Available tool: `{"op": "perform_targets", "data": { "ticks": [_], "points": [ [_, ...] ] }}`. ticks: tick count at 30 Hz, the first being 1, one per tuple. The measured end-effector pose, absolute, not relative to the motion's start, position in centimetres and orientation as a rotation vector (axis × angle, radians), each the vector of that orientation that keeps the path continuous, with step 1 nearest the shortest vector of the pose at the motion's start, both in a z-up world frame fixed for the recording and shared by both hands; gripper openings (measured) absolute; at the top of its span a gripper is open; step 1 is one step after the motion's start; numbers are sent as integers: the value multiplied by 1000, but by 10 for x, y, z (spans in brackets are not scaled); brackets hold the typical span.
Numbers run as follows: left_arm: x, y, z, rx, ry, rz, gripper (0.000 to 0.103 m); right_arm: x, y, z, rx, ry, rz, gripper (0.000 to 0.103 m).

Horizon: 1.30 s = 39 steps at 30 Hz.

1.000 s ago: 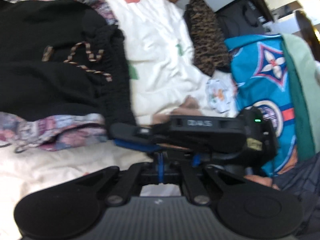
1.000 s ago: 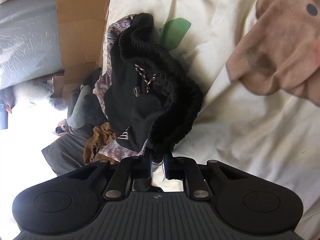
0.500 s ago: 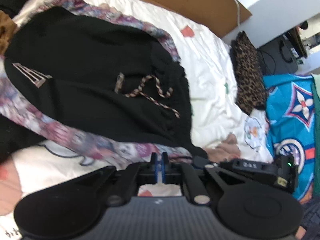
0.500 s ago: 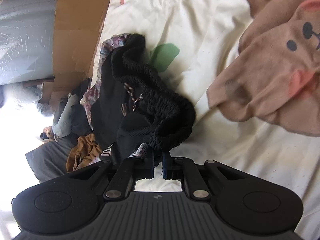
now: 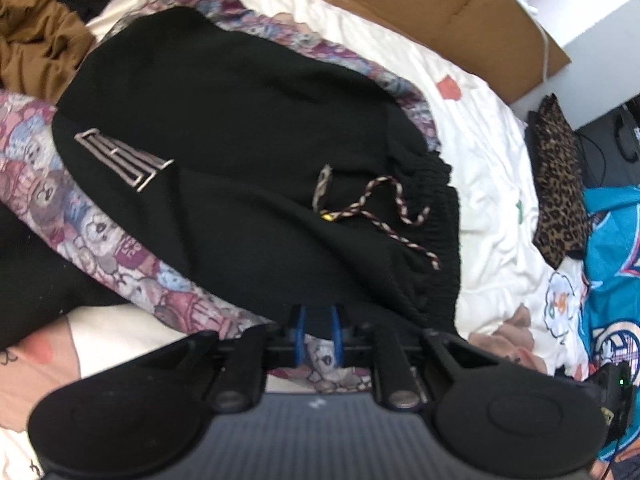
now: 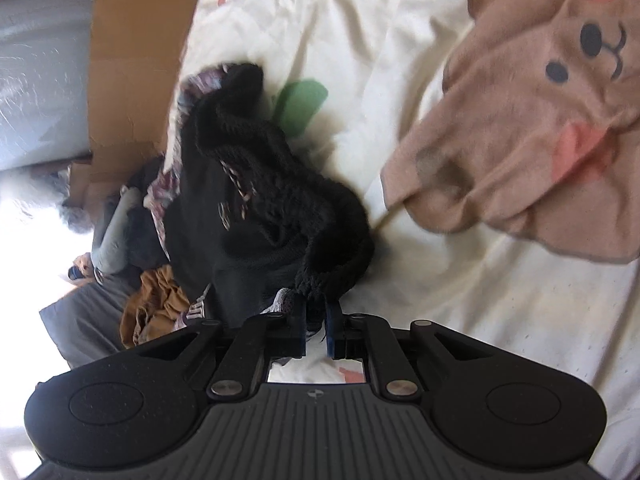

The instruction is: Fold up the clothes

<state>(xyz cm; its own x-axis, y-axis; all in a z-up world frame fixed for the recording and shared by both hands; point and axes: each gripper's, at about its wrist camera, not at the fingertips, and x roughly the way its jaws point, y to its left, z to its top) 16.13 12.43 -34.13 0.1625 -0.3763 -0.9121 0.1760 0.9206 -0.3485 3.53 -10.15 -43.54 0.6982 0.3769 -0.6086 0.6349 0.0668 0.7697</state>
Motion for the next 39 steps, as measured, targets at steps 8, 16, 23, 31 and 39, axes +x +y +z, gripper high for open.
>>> {"op": "perform_targets", "data": {
  "ticks": [8,16,23,31,39],
  "points": [
    [163,143,-358,-207,1379,-359,15,40,-92,-449,1570,857,-276,54],
    [168,164,-363,-212,1388,-322,15,52,-87,-454,1624,782,-236,65],
    [165,170,-361,-224,1387,-314,15,73,-76,-452,1542,870,-168,57],
    [165,171,-344,-218,1357,-346,15,61,-86,-432,1454,901,-207,13],
    [170,164,-331,-203,1328,-354,15,30,-118,-409,1361,947,-343,12]
  ]
}}
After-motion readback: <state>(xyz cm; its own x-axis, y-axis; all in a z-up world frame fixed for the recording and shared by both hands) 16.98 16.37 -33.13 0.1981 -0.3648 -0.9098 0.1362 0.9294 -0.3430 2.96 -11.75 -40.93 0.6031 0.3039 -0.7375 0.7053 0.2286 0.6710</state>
